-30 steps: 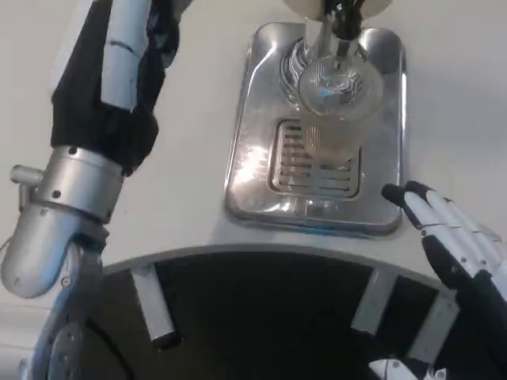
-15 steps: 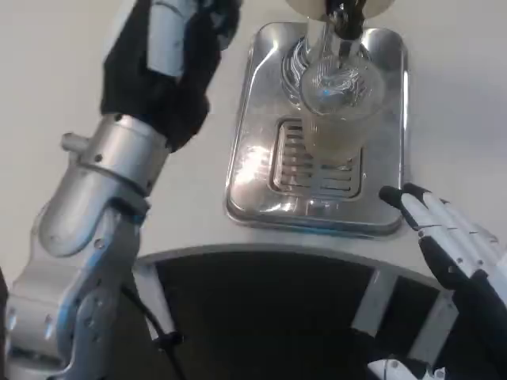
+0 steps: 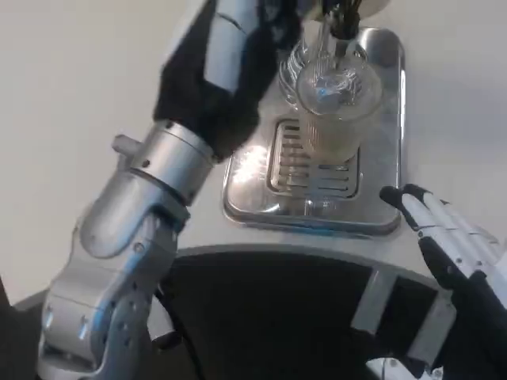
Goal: Grasp the cup under the faucet to collect the drink, then remove the cup.
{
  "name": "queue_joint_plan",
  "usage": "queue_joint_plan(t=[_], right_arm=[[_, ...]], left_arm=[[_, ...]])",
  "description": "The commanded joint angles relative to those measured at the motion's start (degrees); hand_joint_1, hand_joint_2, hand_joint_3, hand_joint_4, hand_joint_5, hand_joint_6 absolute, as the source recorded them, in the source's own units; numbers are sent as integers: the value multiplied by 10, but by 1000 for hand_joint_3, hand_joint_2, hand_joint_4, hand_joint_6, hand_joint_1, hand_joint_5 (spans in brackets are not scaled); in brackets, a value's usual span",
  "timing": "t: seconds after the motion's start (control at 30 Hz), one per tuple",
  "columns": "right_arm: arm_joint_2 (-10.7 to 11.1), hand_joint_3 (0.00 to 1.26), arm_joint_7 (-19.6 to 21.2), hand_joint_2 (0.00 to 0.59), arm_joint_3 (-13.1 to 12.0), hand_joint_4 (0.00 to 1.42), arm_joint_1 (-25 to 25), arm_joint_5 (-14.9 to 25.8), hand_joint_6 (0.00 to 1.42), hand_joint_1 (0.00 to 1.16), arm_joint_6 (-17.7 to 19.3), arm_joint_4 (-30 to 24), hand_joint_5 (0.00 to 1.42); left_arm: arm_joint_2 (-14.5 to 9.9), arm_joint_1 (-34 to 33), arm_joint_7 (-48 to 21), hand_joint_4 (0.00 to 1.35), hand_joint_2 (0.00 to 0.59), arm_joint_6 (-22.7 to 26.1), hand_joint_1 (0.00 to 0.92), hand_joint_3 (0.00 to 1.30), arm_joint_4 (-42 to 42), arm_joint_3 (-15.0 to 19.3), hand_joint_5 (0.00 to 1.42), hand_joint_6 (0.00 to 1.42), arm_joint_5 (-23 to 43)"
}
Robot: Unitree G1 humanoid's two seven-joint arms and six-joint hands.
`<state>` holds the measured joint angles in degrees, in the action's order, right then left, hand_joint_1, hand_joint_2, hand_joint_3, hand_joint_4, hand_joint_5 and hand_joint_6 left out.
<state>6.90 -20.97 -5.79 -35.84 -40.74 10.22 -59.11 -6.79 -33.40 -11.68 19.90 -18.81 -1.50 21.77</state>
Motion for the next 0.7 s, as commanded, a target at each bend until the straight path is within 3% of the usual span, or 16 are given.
queue_joint_plan(t=[0.03, 0.4, 0.7], right_arm=[[0, 46, 9, 322, 3, 0, -11, -1, 81, 587, -1, -2, 25], [6, 37, 13, 325, 10, 0, -32, 4, 81, 584, 6, -7, 25], [9, 36, 21, 324, 0, 0, -38, 13, 81, 581, 8, -6, 25]], left_arm=[[-1, 9, -8, 0, 186, -7, 0, 0, -12, -7, 0, 0, -11], [-8, 18, -13, 0, 188, 3, 0, 0, -35, -17, 0, 0, -26], [-20, 19, -28, 0, 190, 10, 0, 0, -39, -26, 0, 0, -28]])
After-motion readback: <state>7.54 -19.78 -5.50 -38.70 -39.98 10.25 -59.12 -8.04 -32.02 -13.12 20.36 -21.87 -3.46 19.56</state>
